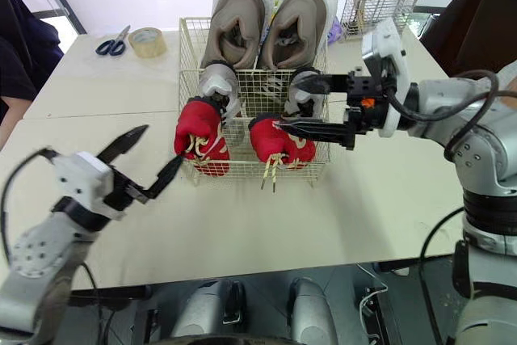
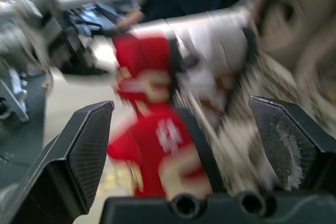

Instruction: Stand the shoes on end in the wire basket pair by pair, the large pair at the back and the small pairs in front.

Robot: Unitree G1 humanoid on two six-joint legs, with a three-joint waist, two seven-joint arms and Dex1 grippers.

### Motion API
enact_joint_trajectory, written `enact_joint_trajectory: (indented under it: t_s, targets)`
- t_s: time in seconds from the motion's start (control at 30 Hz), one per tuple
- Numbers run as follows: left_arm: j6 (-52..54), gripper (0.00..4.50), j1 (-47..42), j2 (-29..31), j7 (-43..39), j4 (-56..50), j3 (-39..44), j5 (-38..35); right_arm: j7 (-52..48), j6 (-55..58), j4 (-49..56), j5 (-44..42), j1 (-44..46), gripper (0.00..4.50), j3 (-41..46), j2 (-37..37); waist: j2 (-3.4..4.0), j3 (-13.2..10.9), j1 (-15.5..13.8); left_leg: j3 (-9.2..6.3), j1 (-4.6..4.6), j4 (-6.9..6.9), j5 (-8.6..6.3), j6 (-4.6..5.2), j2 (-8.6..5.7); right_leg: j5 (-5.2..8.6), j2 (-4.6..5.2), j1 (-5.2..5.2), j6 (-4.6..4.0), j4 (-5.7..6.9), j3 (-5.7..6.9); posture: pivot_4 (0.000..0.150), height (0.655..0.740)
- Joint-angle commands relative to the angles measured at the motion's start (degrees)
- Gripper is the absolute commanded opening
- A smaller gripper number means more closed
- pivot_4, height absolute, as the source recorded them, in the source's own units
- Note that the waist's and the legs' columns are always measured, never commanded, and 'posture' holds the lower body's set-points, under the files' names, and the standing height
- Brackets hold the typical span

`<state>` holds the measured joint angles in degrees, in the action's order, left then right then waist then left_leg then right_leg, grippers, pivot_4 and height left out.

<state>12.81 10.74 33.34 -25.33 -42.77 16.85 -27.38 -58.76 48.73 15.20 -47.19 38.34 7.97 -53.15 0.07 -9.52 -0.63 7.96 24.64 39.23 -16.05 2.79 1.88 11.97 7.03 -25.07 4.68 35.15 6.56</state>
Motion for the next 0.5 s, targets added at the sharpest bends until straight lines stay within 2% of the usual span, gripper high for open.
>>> enact_joint_trajectory:
  t_s: [0.03,0.17,0.27,0.37,0.5]
  targets:
    - [4.6,3.91,1.3,4.9,-4.0,-0.9,9.1,-7.4,0.1,0.4,0.6,0.1,-3.1,4.50,5.4,-3.3,-0.01,0.0,0.0,0.00,-0.01,0.00,0.00,0.00,0.00,0.00,-0.01,0.01,0.00,0.00,0.00,0.150,0.7400]
    - [13.7,3.91,1.7,12.4,-10.0,5.9,17.1,-17.5,-0.2,0.7,1.6,1.1,-10.5,4.50,8.5,-6.1,0.01,0.0,0.0,-0.01,-0.01,0.00,0.00,-0.03,0.00,0.02,-0.03,0.00,0.00,-0.02,0.00,0.150,0.7400]
    - [22.1,3.91,-1.0,16.0,-9.1,12.3,20.4,-24.2,-1.0,-0.4,1.4,2.9,-15.8,4.50,9.9,-7.5,0.06,-0.1,-0.1,-0.02,-0.01,0.00,0.00,-0.05,0.02,0.05,-0.07,-0.02,0.04,-0.03,0.01,0.150,0.7400]
    - [23.7,3.91,-1.9,18.0,-11.9,15.3,19.8,-23.5,-2.0,-2.4,-0.1,5.2,-19.8,4.50,10.8,-8.8,0.08,-0.1,0.0,0.00,-0.01,0.00,0.00,-0.06,-0.01,0.09,-0.07,0.00,0.10,-0.04,-0.02,0.150,0.7400]
    - [24.6,3.91,-1.5,20.2,-18.3,16.6,19.4,-23.6,-3.0,-3.3,-1.9,6.0,-20.9,4.50,12.0,-9.8,0.08,-0.2,0.1,0.06,-0.01,-0.02,-0.02,-0.11,0.00,0.08,-0.07,-0.05,0.09,-0.06,-0.06,0.150,0.7400]
